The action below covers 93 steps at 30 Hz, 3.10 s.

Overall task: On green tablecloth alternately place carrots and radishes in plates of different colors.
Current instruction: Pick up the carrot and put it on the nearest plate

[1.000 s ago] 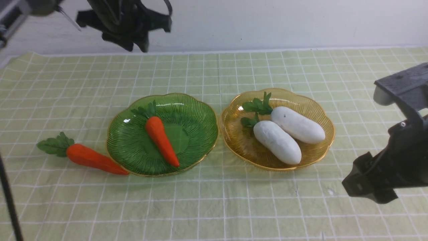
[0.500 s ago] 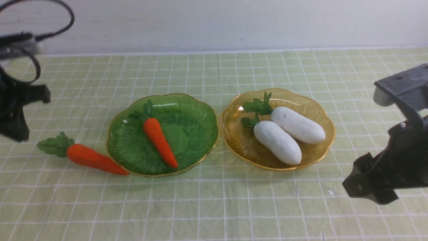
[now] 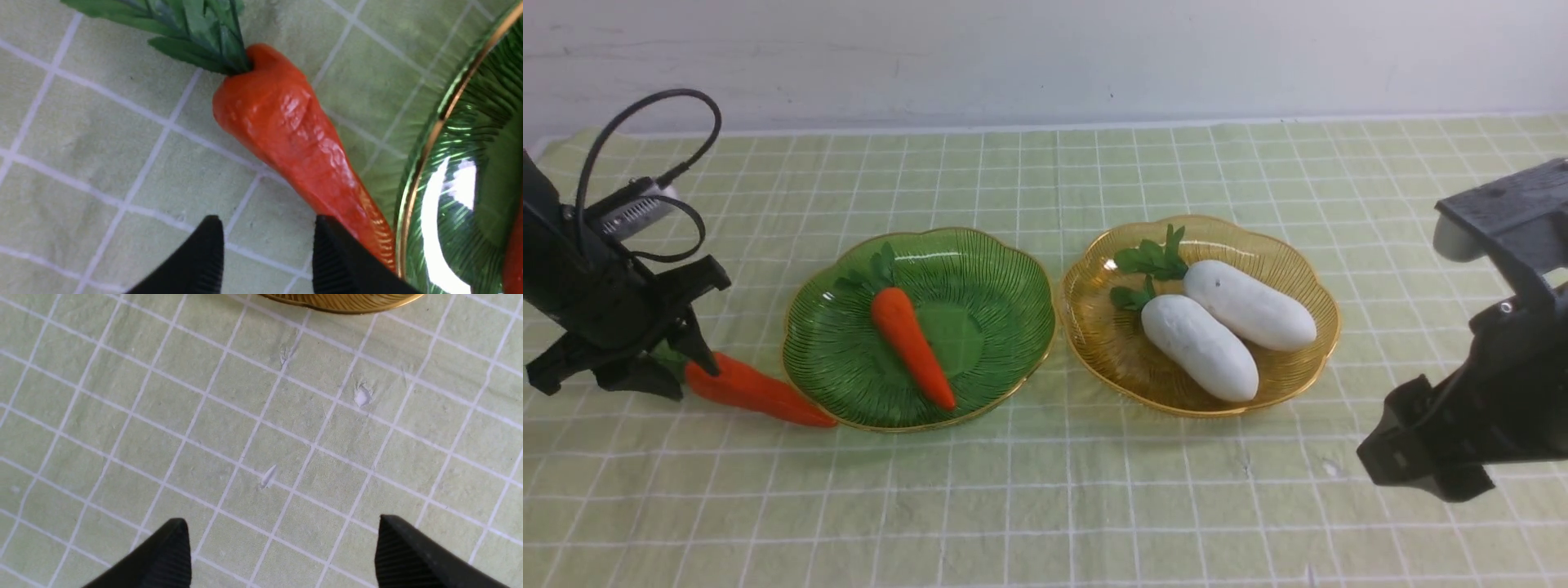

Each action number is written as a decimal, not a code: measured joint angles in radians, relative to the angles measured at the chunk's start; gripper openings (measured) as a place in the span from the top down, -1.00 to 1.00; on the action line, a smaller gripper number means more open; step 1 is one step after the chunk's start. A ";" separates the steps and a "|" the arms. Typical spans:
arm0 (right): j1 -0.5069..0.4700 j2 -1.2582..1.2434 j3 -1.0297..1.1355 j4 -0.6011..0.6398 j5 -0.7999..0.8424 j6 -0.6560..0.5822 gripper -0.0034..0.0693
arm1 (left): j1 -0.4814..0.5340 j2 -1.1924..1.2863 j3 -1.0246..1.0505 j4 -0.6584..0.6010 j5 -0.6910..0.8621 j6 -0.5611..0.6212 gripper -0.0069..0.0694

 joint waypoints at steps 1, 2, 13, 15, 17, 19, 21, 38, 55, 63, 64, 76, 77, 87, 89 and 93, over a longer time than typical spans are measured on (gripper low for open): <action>0.000 0.000 0.000 0.006 0.001 0.000 -0.60 | 0.000 0.010 0.001 0.000 -0.005 -0.003 -0.06; 0.000 0.000 0.000 0.006 0.001 0.000 -0.60 | 0.000 0.012 0.002 0.000 -0.008 -0.005 -0.07; 0.000 0.000 0.000 0.027 0.001 -0.008 -0.60 | 0.000 0.036 0.002 -0.107 -0.102 -0.007 -0.33; 0.000 0.000 0.000 0.028 0.001 -0.012 -0.60 | 0.000 0.037 0.002 -0.117 -0.115 -0.007 -0.33; 0.000 0.000 0.000 0.028 0.001 -0.019 -0.60 | 0.000 0.039 0.002 -0.124 -0.135 -0.007 -0.33; 0.000 0.000 0.000 0.029 0.001 -0.022 -0.60 | 0.000 0.043 0.002 -0.116 -0.136 -0.007 -0.33; 0.000 0.000 0.000 0.029 0.001 -0.023 -0.60 | 0.000 0.047 0.002 -0.101 -0.136 -0.007 -0.33; 0.000 0.000 0.000 0.029 -0.009 -0.029 -0.60 | 0.000 0.111 0.000 -0.074 -0.153 0.009 -0.14; 0.000 0.000 0.000 0.029 -0.026 -0.029 -0.60 | -0.092 0.024 -0.248 -0.131 0.101 0.295 -0.14; 0.000 0.000 0.000 0.026 -0.028 -0.029 -0.51 | -0.294 0.058 -0.248 0.061 -0.014 0.298 -0.17; 0.000 0.000 0.000 0.023 -0.031 -0.029 -0.46 | -0.306 0.061 -0.248 0.086 -0.017 0.298 -0.20; 0.000 -0.173 0.000 -0.158 0.070 0.073 0.70 | -0.337 0.070 -0.248 0.169 0.030 0.298 -0.66; 0.000 -0.248 0.000 -0.197 0.086 0.113 0.83 | -0.337 0.070 -0.248 0.170 0.047 0.298 -0.66; 0.000 -0.876 0.405 -0.287 -0.524 0.247 0.94 | -0.337 0.070 -0.248 0.173 0.077 0.296 -0.66; 0.000 -0.935 0.507 -0.287 -0.686 0.232 0.94 | -0.337 0.070 -0.248 0.173 0.079 0.295 -0.66; 0.000 -0.976 0.641 -0.288 -0.877 0.211 0.94 | -0.337 0.070 -0.248 0.173 0.079 0.295 -0.66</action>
